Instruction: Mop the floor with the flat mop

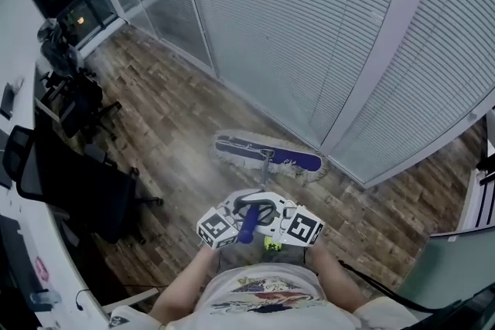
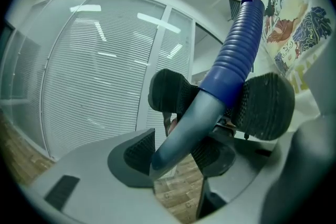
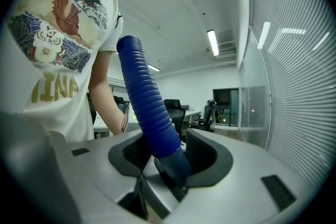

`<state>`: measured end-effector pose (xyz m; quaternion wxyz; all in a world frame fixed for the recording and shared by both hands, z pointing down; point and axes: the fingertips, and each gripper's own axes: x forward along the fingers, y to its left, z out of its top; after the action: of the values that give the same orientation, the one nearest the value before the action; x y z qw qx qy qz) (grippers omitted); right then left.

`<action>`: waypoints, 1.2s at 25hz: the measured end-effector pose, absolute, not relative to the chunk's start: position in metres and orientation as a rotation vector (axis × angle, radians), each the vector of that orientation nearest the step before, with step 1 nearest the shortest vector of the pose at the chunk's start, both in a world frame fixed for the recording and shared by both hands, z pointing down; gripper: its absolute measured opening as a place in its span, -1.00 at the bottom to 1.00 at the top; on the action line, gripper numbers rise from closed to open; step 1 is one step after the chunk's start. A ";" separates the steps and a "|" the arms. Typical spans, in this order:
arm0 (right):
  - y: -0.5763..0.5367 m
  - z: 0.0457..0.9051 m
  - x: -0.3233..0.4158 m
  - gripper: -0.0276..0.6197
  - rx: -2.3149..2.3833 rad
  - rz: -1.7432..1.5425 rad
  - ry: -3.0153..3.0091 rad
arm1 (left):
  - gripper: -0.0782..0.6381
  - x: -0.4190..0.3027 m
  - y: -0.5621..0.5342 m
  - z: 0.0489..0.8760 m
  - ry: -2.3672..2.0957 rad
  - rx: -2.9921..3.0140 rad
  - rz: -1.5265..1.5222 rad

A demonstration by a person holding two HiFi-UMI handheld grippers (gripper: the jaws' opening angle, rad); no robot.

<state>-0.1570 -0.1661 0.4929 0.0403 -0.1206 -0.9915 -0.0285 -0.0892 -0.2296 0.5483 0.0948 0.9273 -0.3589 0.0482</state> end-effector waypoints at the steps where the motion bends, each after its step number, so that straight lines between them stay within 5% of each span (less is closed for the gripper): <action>1: -0.175 0.494 -0.155 -0.35 -0.378 -0.104 -3.035 | -0.24 -0.088 -0.239 0.549 -1.073 2.749 0.140; 30: -0.362 0.473 -0.131 -0.50 -0.196 -0.124 -3.140 | -0.28 -0.065 -0.416 0.535 -1.056 2.789 0.163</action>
<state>-0.1314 -0.3624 0.4728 -0.0035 -0.0623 -0.9973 -0.0393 -0.0648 -0.4162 0.5349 0.0776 0.9310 -0.3525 0.0546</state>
